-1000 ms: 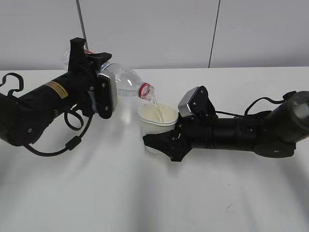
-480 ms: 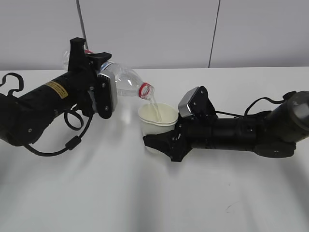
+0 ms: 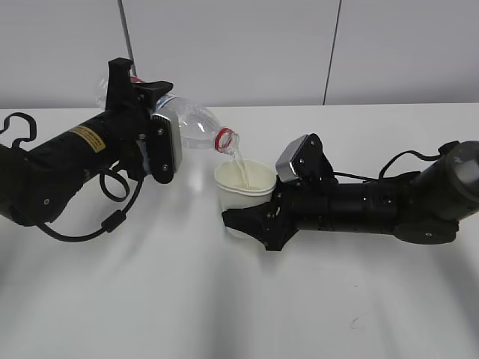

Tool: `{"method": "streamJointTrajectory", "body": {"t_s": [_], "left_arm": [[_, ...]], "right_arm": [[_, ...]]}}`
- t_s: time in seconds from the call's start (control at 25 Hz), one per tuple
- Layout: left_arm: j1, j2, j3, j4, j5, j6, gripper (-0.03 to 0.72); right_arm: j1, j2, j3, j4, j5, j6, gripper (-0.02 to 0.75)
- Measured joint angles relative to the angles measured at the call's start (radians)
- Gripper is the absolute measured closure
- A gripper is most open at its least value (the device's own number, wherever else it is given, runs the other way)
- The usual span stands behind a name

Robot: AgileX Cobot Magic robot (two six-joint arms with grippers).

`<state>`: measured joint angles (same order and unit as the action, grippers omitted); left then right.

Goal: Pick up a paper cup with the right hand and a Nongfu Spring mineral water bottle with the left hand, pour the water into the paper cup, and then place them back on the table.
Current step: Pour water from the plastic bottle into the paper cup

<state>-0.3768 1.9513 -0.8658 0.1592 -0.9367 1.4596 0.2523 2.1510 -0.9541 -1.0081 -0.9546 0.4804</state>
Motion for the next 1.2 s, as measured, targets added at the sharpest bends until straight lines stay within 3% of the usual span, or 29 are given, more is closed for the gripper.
{"method": "streamJointTrajectory", "body": {"t_s": [1.2], "left_arm": [[0.0, 0.0, 0.0, -0.016, -0.015, 0.001, 0.328]], "right_arm": [[0.0, 0.0, 0.0, -0.002, 0.002, 0.0, 0.233]]}}
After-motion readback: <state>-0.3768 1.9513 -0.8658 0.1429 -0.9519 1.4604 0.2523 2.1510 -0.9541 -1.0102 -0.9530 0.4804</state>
